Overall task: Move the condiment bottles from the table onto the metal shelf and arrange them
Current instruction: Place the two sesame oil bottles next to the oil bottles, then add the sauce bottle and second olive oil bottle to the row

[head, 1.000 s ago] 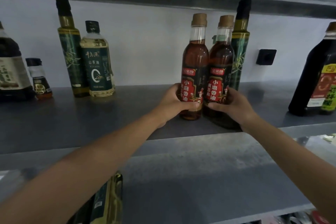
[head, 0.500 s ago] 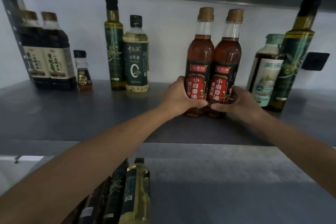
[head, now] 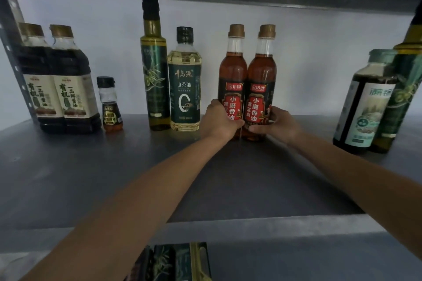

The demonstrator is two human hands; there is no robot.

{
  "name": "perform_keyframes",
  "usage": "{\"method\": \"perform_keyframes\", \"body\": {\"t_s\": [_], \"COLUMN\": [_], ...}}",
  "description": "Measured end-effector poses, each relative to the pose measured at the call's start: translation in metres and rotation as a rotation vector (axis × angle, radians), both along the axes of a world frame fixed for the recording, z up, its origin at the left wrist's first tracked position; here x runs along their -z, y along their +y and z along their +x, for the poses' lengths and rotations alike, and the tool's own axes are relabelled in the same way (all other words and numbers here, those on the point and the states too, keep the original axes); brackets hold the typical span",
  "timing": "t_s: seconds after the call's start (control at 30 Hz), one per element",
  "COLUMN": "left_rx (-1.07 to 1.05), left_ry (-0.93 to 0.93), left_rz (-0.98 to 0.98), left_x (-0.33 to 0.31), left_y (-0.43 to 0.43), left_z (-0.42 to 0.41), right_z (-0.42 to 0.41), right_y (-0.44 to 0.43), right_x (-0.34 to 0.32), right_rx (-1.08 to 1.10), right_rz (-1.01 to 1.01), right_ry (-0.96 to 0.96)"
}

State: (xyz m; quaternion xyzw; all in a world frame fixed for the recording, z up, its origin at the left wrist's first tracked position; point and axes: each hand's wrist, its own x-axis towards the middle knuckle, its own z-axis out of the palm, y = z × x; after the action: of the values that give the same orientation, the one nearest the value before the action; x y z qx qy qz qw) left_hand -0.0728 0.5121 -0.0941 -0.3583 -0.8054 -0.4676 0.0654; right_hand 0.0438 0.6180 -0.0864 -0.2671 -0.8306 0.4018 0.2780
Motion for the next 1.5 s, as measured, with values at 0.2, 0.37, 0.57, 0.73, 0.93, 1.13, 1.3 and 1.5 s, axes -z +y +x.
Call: {"method": "perform_keyframes", "body": {"t_s": [0.2,0.37,0.57,0.73,0.93,1.13,1.3,1.5], "left_rx": [-0.061,-0.081,-0.099,-0.153,-0.193,-0.052,0.232,0.483], "left_ry": [-0.002,-0.015,-0.013,0.010,0.062,0.157,0.218,0.052], "left_rz": [-0.011,-0.004,0.005,-0.100,-0.294,-0.431,-0.443,-0.241], "left_x": [0.000,-0.001,-0.001,0.002,0.017,0.019,0.016,0.017], "left_y": [0.015,0.023,0.026,0.020,0.000,-0.030,0.003,0.086], "left_z": [-0.017,-0.026,-0.027,-0.021,0.001,0.055,0.113,0.176], "right_z": [-0.029,-0.044,-0.050,-0.048,-0.014,0.114,0.222,0.251], "right_y": [0.011,0.018,0.023,0.020,0.017,0.022,0.055,0.123], "right_x": [0.003,0.005,0.009,0.018,0.023,0.028,0.025,0.031], "right_rx": [0.036,0.045,0.043,0.066,0.134,-0.113,0.008,0.455], "right_rz": [-0.012,0.003,-0.007,0.031,0.036,0.255,0.230,-0.039], "right_ry": [0.017,0.038,0.058,0.055,-0.036,-0.176,-0.257,0.015]}}
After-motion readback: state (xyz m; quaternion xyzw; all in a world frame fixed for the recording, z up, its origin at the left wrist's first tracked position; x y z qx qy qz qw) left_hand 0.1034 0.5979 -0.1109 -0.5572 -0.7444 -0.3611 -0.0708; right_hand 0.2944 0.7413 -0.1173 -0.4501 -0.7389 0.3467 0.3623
